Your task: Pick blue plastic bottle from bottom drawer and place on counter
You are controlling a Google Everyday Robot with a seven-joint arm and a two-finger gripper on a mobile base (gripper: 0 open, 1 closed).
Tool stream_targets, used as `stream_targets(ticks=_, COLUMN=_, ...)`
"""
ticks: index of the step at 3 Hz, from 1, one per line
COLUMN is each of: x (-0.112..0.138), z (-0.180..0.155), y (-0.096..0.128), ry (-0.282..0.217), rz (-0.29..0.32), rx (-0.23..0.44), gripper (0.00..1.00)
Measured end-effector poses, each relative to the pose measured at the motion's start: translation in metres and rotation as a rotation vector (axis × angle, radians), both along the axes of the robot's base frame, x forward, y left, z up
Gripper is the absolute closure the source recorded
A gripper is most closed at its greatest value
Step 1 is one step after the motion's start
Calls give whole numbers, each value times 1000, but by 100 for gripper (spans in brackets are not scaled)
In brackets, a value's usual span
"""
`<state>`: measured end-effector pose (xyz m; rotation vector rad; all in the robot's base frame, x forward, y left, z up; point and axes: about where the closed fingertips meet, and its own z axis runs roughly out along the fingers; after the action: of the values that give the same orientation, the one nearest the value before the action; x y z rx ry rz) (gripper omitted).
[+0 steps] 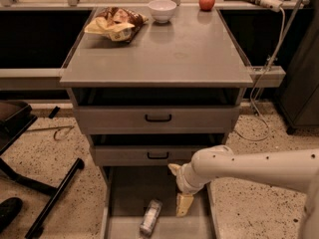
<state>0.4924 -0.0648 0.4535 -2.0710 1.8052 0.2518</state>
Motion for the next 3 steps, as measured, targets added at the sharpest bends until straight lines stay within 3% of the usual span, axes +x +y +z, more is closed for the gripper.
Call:
stream_targets(ticks=2, x=-8, z=-87, y=26, ry=30, rz=142, rx=40, gripper=0)
stream_targets(ticks=3, x=-8, z=-87, y=26, ry=30, rz=142, rx=40, gripper=0)
